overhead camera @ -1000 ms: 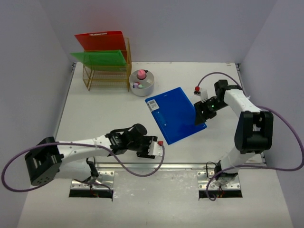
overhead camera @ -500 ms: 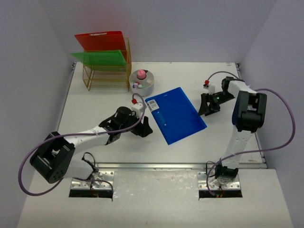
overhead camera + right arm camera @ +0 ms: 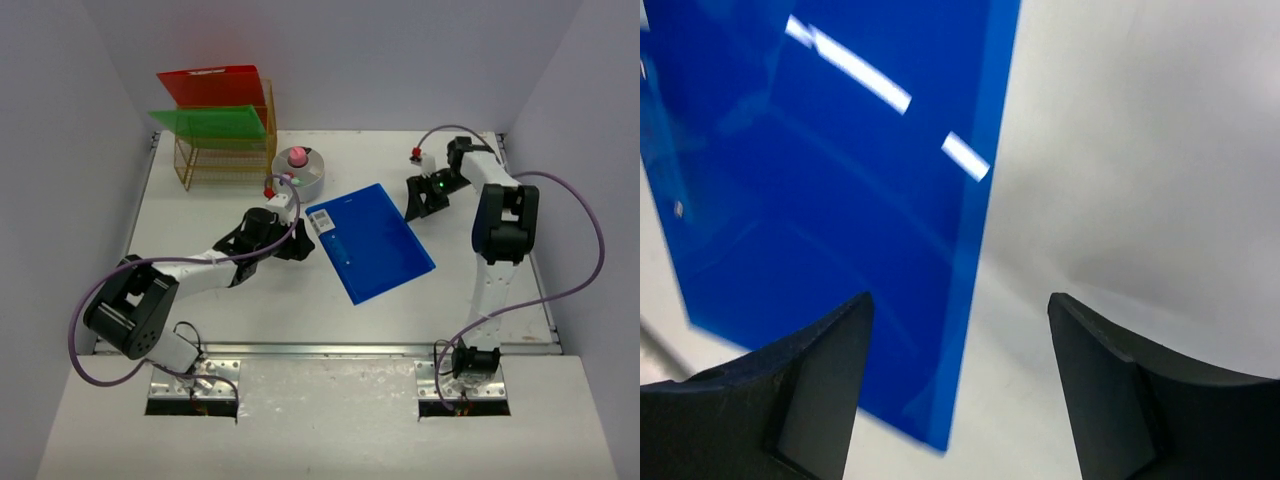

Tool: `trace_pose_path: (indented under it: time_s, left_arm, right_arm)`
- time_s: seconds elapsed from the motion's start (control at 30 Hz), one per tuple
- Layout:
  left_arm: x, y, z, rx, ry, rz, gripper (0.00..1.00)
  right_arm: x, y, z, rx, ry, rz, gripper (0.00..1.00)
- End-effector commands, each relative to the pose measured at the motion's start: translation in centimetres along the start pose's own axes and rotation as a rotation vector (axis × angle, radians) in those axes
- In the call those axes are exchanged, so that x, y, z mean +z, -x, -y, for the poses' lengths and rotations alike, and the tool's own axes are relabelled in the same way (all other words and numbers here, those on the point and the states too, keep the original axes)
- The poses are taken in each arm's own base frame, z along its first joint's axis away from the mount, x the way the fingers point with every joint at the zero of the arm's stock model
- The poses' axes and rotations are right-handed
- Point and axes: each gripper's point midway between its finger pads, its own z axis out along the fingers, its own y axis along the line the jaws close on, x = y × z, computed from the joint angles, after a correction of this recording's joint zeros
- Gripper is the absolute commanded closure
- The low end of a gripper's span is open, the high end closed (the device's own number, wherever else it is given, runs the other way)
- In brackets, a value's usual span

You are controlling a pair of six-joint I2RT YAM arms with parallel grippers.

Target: Organize the desk

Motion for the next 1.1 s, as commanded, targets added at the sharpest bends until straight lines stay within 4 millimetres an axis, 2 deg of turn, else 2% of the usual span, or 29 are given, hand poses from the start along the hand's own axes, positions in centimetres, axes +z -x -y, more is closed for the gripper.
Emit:
trace_pose_path:
  time_s: [0.0, 0.07, 0.1, 0.2, 0.23, 0.27, 0.4, 0.63, 0.77, 0.87, 0.9, 1.07]
  left_arm:
    - [-0.4, 1.5, 0.7, 0.041, -0.043, 0.052, 0.43]
    - [-0.8, 1.2, 0.8, 0.048, -0.048, 0.039, 0.43]
    - [-1.0, 0.9, 0.7, 0.051, -0.047, 0.031, 0.43]
    - [-1.6, 1.3, 1.0, 0.061, -0.052, 0.037, 0.43]
    - [-1.8, 1.5, 1.0, 0.064, -0.052, 0.039, 0.43]
    - [-1.9, 1.6, 1.1, 0.067, -0.051, 0.041, 0.43]
    - [-2.6, 2.5, 1.3, 0.072, -0.052, 0.063, 0.43]
    - [-3.4, 2.6, 1.0, 0.062, -0.04, 0.068, 0.43]
    - [-3.9, 2.9, 0.8, 0.071, -0.03, 0.074, 0.43]
    - [-4.2, 3.7, 0.4, 0.077, -0.014, 0.089, 0.43]
    - [-4.3, 4.0, 0.3, 0.078, -0.008, 0.095, 0.43]
    - [-4.5, 5.1, -1.0, 0.089, 0.038, 0.104, 0.41]
  right_arm:
    - [-0.7, 9.4, 0.0, -0.172, -0.046, 0.207, 0.29]
    - [-0.7, 12.9, 0.2, -0.153, -0.09, 0.339, 0.33]
    - [-0.2, 13.6, 0.3, -0.131, -0.12, 0.383, 0.35]
    - [0.7, 17.5, 0.2, -0.101, -0.324, 0.527, 0.44]
    - [1.5, 18.0, 0.2, -0.097, -0.405, 0.524, 0.45]
    - [2.0, 18.4, -0.5, -0.105, -0.424, 0.526, 0.46]
    - [4.4, 20.1, -1.0, -0.107, -0.514, 0.532, 0.57]
    - [6.7, 22.4, -2.3, -0.117, -0.531, 0.589, 0.56]
    - [9.1, 21.6, -2.9, -0.139, -0.51, 0.537, 0.57]
    - [11.5, 19.4, -4.6, -0.161, -0.424, 0.443, 0.59]
    - [11.6, 19.2, -4.6, -0.161, -0.421, 0.436, 0.61]
    - [14.5, 13.4, -8.4, -0.243, -0.253, 0.21, 0.67]
